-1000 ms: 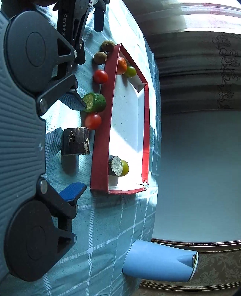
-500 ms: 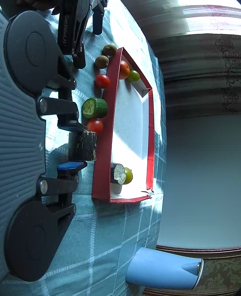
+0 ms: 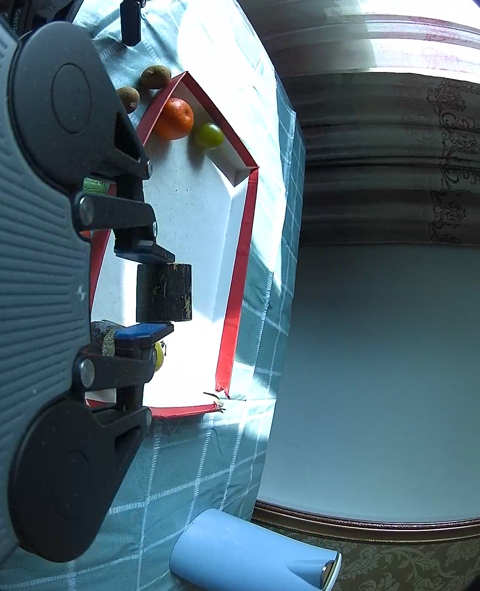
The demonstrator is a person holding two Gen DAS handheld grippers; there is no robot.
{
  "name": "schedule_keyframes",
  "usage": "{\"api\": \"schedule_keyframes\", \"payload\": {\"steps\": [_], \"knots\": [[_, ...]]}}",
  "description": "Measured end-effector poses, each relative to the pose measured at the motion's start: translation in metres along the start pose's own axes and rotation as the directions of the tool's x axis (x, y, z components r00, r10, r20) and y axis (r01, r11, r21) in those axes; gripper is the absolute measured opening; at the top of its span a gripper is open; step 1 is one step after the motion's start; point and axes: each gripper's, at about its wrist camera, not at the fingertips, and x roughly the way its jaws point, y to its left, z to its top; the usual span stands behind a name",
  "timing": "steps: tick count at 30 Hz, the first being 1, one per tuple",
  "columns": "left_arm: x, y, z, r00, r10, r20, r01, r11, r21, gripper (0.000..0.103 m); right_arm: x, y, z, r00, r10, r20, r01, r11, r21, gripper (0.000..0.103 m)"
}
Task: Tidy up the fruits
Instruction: 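Set the dark log piece in the tray and open the right gripper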
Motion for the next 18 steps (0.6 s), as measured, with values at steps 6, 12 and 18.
{"api": "schedule_keyframes", "payload": {"steps": [6, 12, 18], "knots": [[0.001, 0.000, 0.000, 1.000, 0.000, -0.003, 0.000, 1.000, -0.005, 0.103, 0.023, -0.004, -0.011, 0.999, -0.005, -0.044, 0.004, 1.000, -0.017, 0.032], [0.001, 0.000, 0.000, 1.000, 0.001, -0.005, -0.001, 1.000, -0.008, 0.103, 0.023, 0.002, -0.011, 0.999, -0.010, -0.034, 0.008, 0.998, -0.066, 0.032], [0.001, 0.000, 0.000, 1.000, 0.001, -0.005, -0.001, 1.000, -0.007, 0.103, 0.025, 0.005, -0.006, 0.999, 0.020, -0.029, -0.022, 0.998, -0.056, 0.031]]}}
